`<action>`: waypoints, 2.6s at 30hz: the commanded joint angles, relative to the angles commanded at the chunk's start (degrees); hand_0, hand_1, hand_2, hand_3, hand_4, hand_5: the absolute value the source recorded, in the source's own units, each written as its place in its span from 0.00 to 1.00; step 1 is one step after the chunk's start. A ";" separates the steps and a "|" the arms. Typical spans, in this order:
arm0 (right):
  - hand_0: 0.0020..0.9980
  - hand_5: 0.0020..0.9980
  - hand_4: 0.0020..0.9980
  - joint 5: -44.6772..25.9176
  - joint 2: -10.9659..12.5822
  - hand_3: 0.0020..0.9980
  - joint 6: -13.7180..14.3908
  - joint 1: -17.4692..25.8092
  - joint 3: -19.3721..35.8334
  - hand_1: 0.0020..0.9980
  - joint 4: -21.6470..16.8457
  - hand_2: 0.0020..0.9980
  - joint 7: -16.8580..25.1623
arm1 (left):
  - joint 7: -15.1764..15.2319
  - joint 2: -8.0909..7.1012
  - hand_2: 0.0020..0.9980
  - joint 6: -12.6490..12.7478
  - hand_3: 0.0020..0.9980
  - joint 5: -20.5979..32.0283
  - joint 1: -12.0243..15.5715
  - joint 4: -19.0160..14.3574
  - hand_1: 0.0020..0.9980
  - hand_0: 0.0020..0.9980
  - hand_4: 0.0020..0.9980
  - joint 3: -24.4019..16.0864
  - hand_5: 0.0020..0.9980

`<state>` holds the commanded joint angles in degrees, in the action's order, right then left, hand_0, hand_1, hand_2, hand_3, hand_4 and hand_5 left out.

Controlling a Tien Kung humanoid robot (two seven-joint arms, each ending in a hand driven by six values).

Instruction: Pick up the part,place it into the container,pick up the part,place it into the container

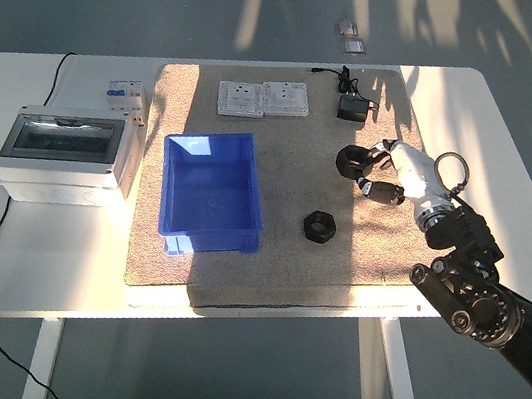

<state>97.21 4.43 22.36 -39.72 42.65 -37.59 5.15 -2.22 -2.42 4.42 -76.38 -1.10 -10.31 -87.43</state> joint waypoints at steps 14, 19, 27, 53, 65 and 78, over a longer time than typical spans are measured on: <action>0.75 0.00 0.45 -7.37 2.58 0.46 0.78 3.45 2.54 0.58 -5.84 0.40 0.59 | 0.01 0.28 0.68 0.08 0.79 0.26 0.14 0.00 0.71 0.72 0.81 0.31 0.74; 0.75 0.00 0.44 -6.97 5.10 0.46 0.72 8.20 5.70 0.58 -11.96 0.40 0.38 | -0.04 0.43 0.68 0.17 0.79 0.81 0.11 0.00 0.70 0.72 0.81 0.71 0.74; 0.75 0.00 0.43 -5.53 7.73 0.46 1.03 15.40 10.53 0.58 -19.84 0.41 1.51 | -0.02 0.45 0.68 0.18 0.79 0.68 0.01 0.00 0.71 0.72 0.81 0.65 0.74; 0.74 0.00 0.43 -7.02 5.41 0.46 2.41 9.26 5.28 0.58 -21.10 0.41 3.28 | -0.07 0.34 0.67 0.04 0.79 -1.54 0.73 0.00 0.70 0.72 0.81 -1.26 0.74; 0.74 0.00 0.43 -6.42 4.53 0.46 0.11 3.70 -5.89 0.57 -26.17 0.41 1.81 | -0.70 0.44 0.68 0.05 0.79 -2.82 0.61 0.00 0.70 0.71 0.81 -1.38 0.74; 0.75 0.00 0.43 -4.81 3.38 0.47 -5.03 -1.29 -13.75 0.58 -23.12 0.42 1.00 | -0.11 0.13 0.67 0.52 0.79 -2.61 0.44 0.00 0.70 0.71 0.81 -2.54 0.74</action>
<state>92.40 7.81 17.33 -41.01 28.90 -60.71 6.15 -2.34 -2.29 4.94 -78.99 -0.66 -10.31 -89.96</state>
